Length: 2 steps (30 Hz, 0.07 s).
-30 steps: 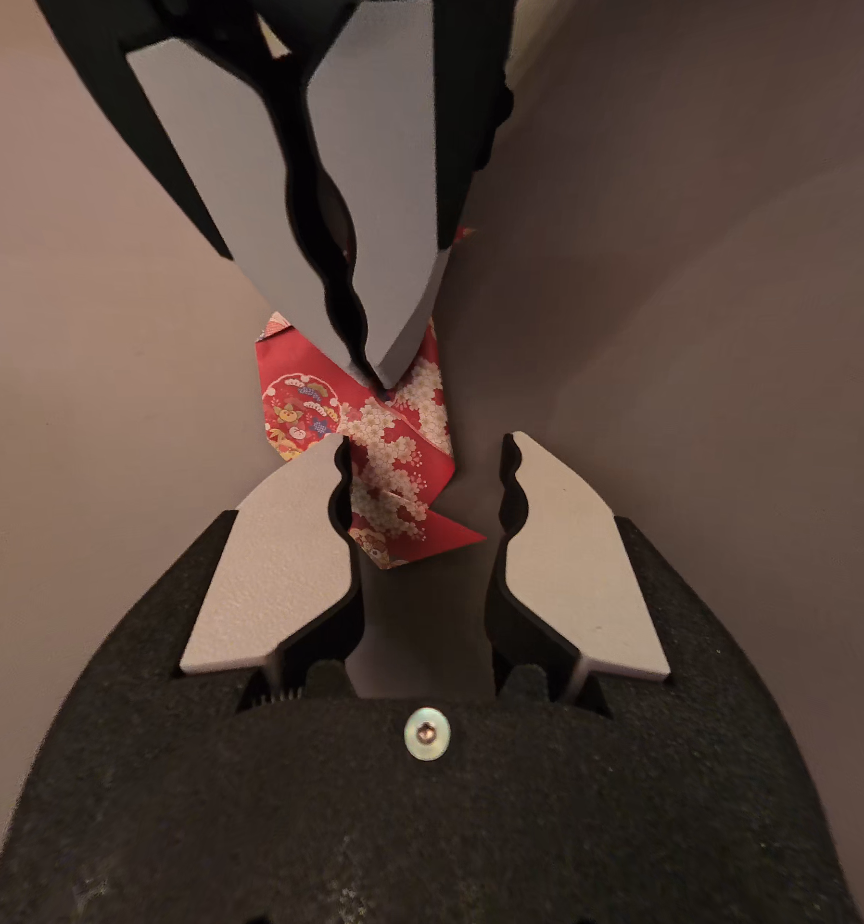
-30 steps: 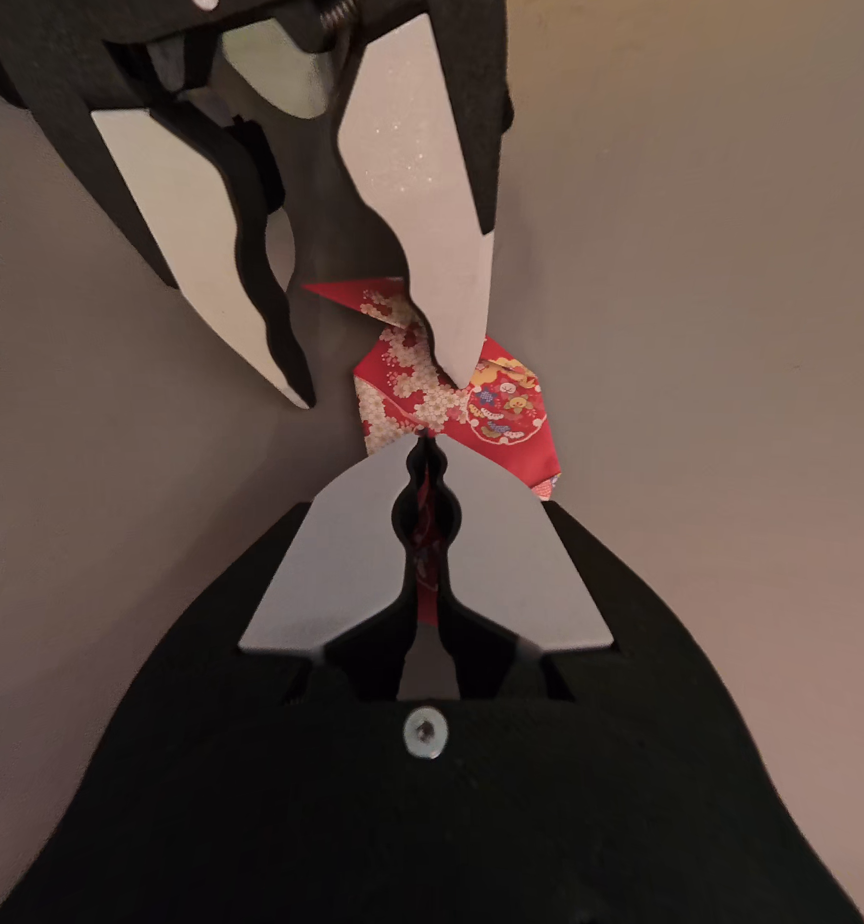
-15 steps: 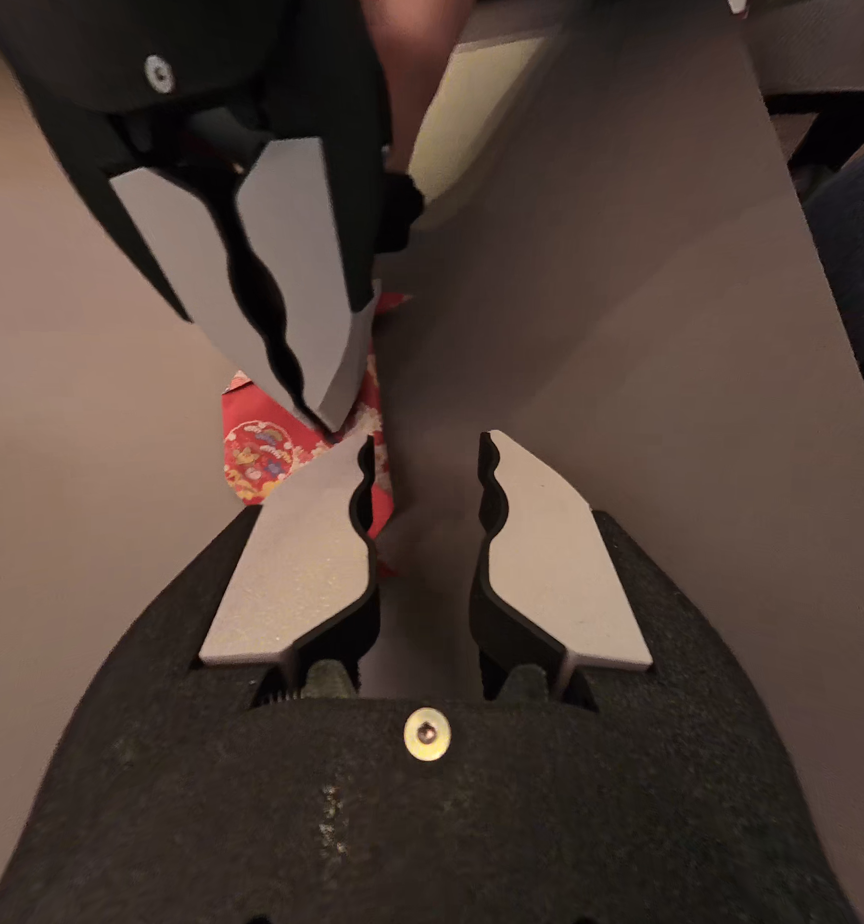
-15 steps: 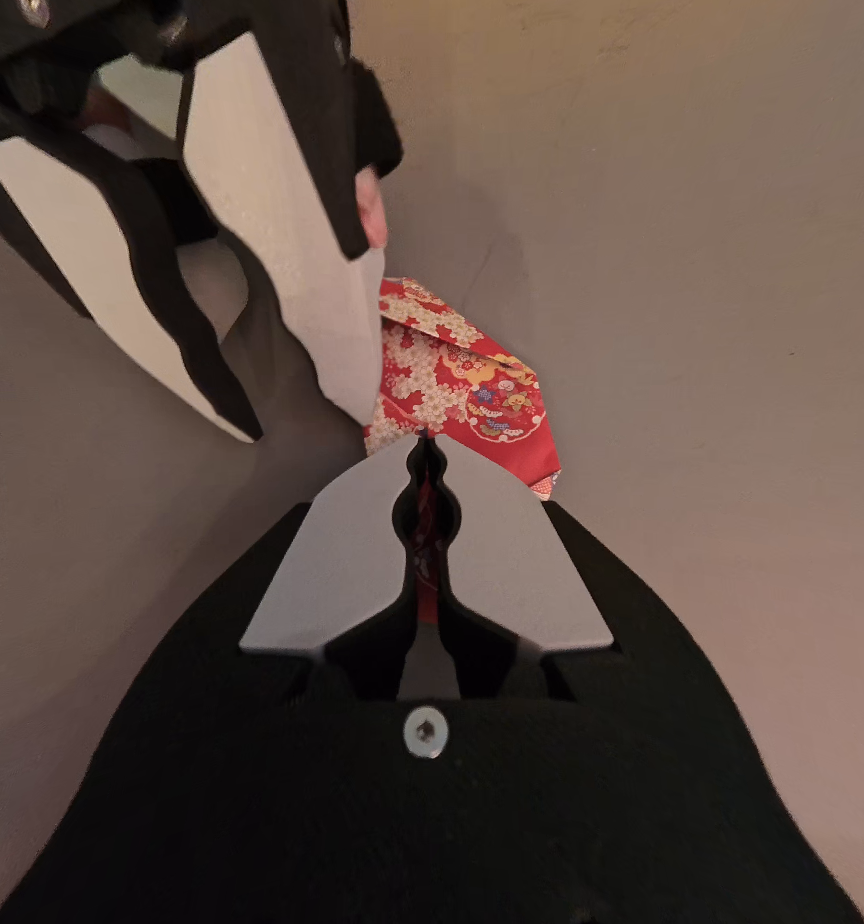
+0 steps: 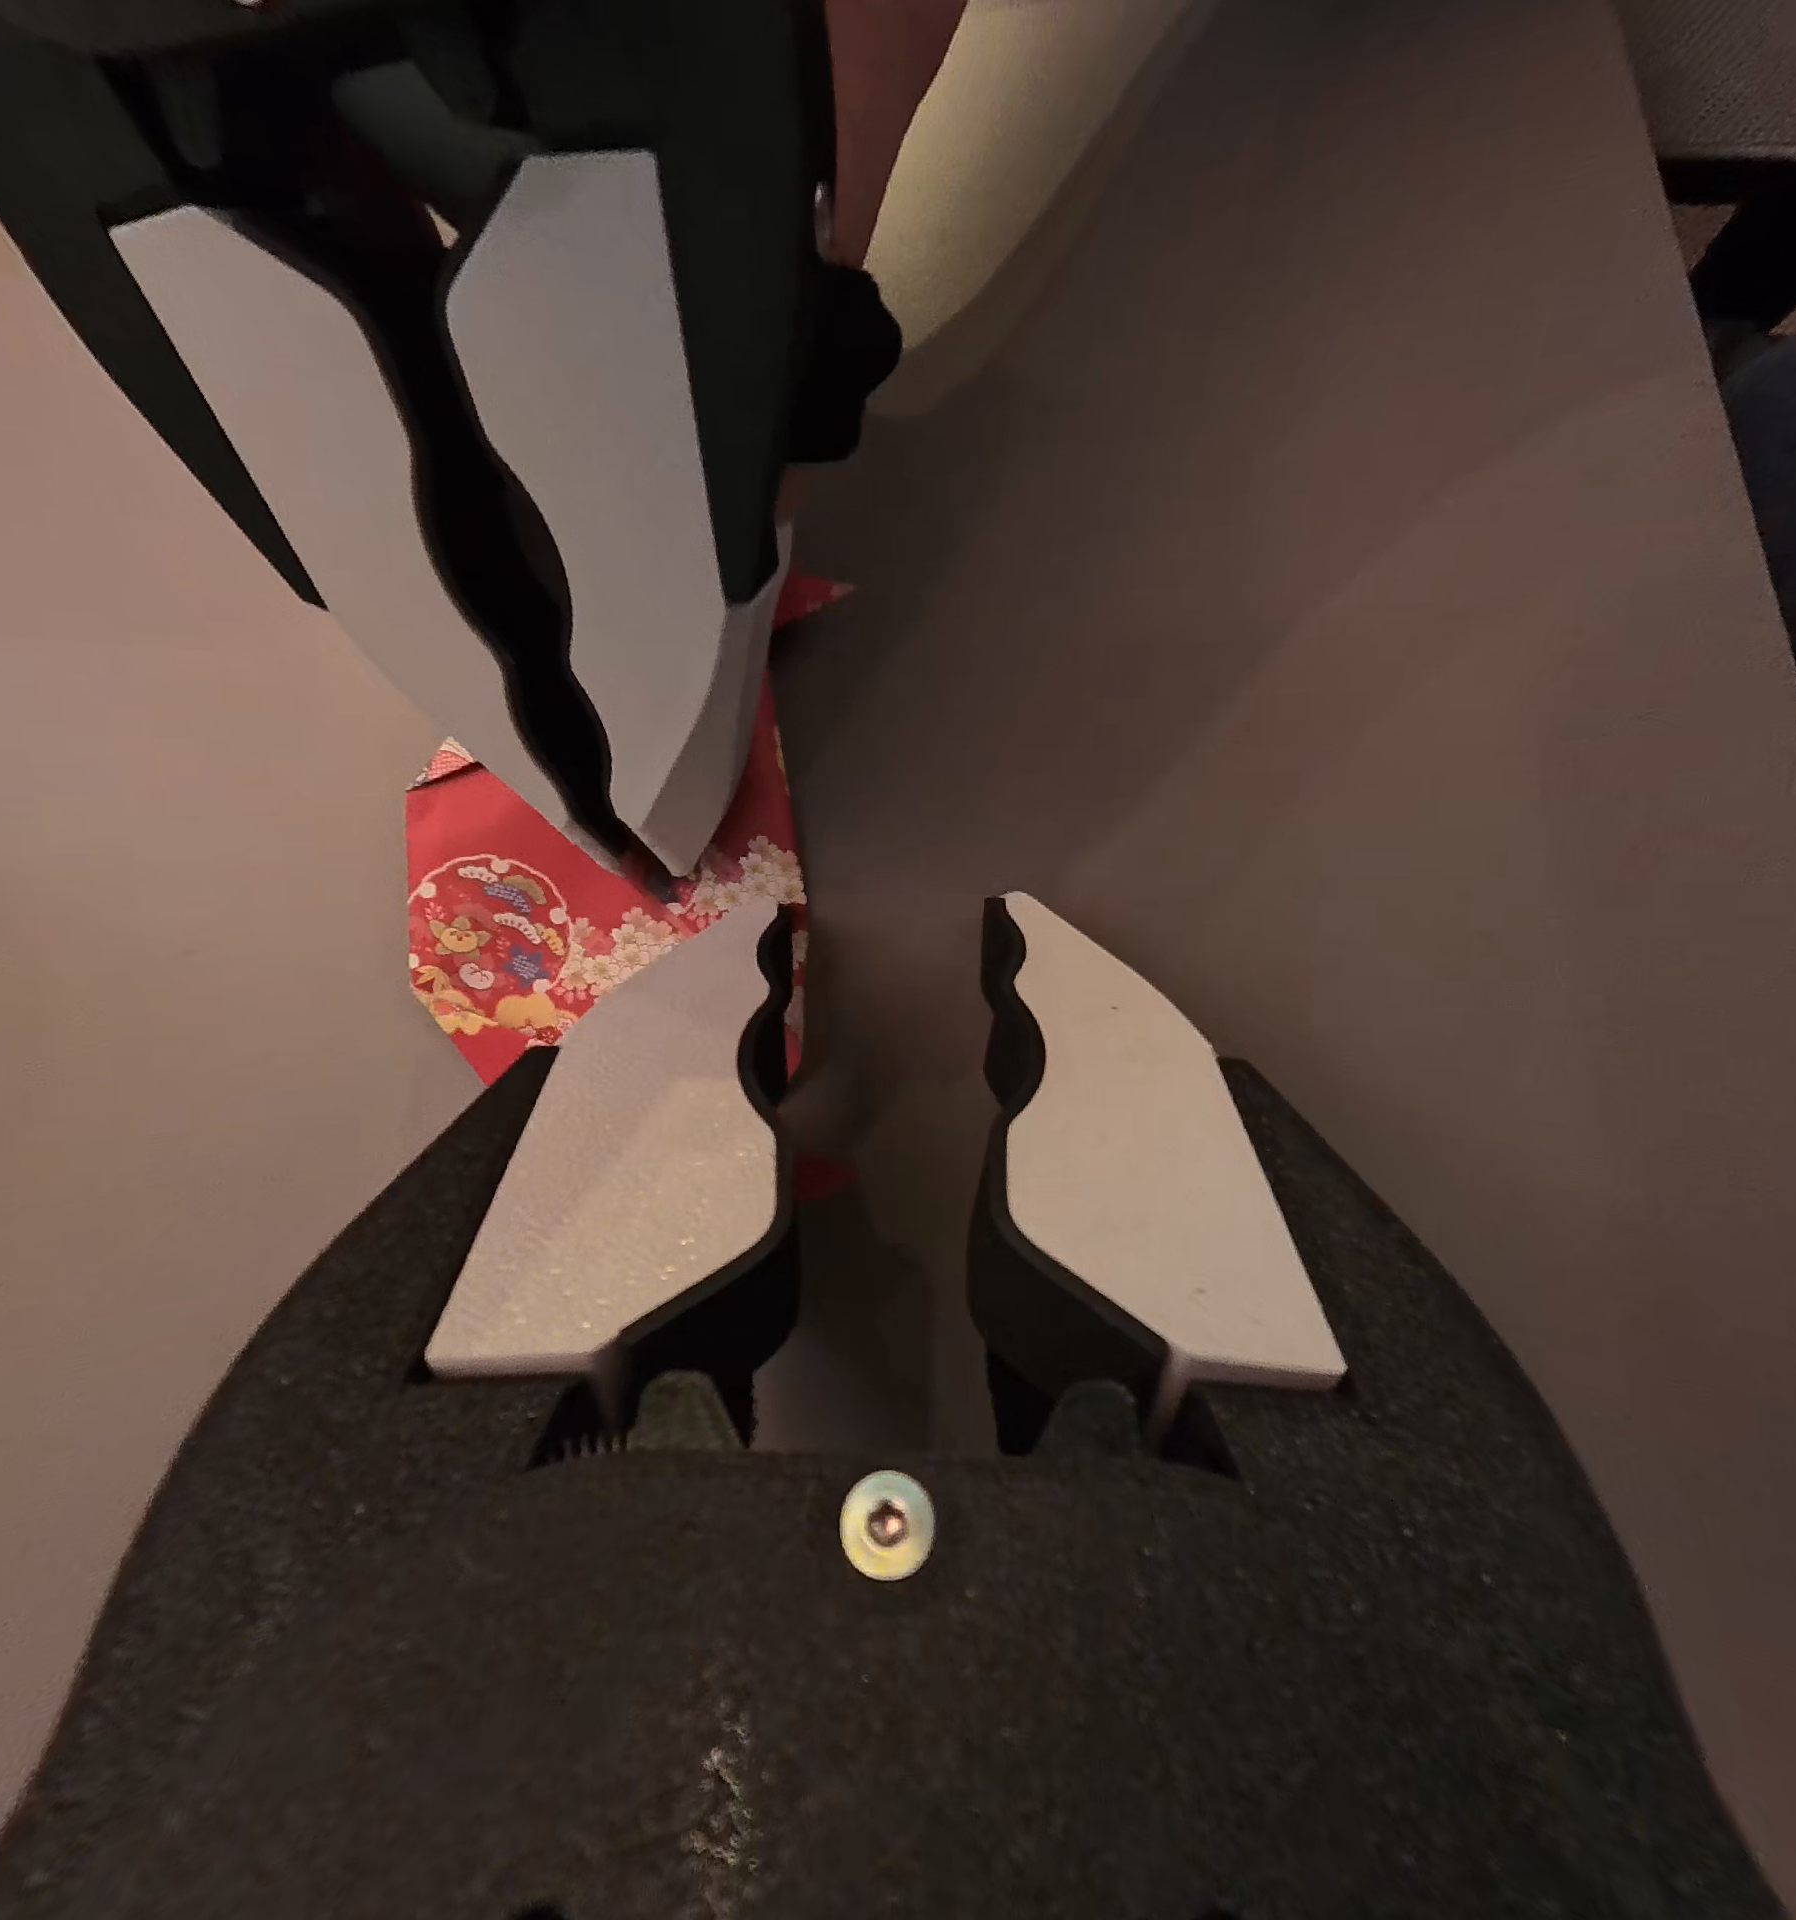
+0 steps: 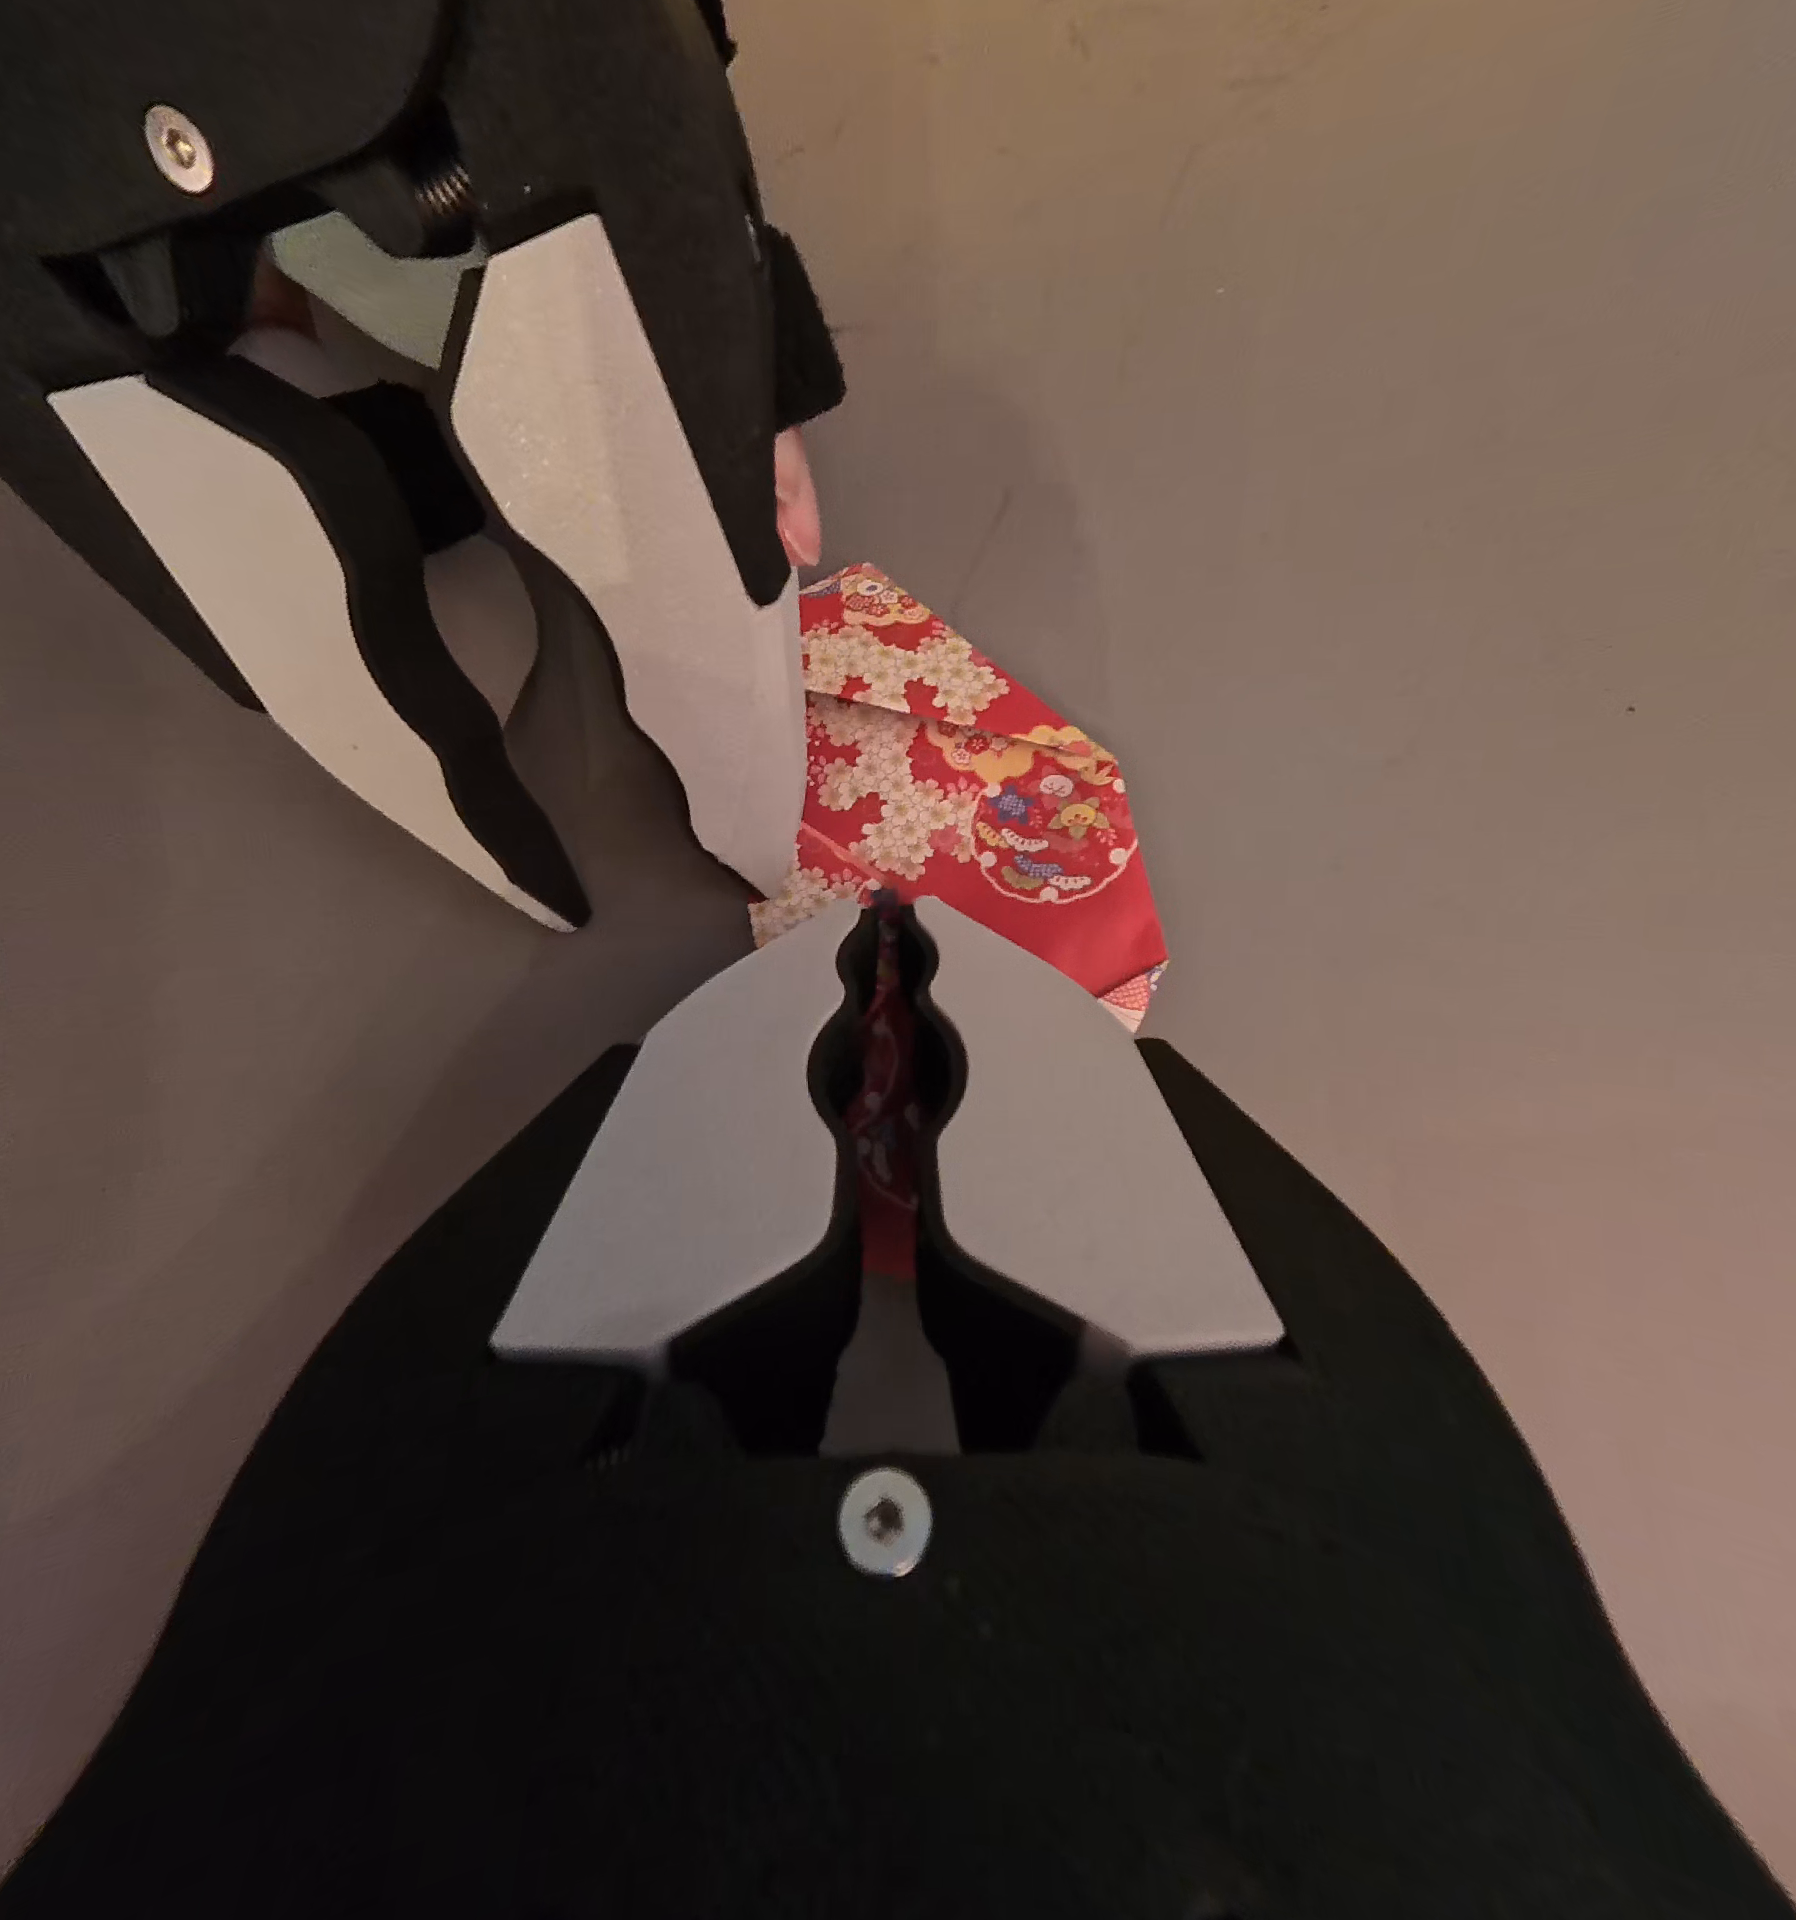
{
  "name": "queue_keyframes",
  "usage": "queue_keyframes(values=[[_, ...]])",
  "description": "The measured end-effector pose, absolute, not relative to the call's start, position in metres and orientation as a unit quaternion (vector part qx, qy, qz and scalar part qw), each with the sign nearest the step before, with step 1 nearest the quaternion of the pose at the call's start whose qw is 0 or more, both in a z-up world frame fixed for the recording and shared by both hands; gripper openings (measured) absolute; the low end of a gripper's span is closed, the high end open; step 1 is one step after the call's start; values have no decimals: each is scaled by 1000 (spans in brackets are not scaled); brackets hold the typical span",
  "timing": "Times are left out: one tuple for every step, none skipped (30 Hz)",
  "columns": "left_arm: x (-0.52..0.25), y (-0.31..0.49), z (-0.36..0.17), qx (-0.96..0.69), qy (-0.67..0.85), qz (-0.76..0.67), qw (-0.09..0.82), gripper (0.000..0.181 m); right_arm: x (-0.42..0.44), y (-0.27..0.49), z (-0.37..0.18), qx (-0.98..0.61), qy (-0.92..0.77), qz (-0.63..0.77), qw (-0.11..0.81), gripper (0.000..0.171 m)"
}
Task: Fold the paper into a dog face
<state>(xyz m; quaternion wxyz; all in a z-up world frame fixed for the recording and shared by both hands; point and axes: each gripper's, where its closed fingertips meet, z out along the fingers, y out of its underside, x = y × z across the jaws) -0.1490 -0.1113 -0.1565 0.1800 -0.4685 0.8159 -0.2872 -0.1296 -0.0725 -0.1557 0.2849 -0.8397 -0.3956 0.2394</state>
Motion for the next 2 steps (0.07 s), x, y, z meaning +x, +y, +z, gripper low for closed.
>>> queue_keyframes(values=[[-149, -111, -156, -468, 817, -287, 180, 35, -130, -72, -156, -839, -396, 241, 284, 7], [-149, -111, -157, -467, 817, -286, 179, 35, -130, -72, -156, -839, -396, 243, 283, 7]])
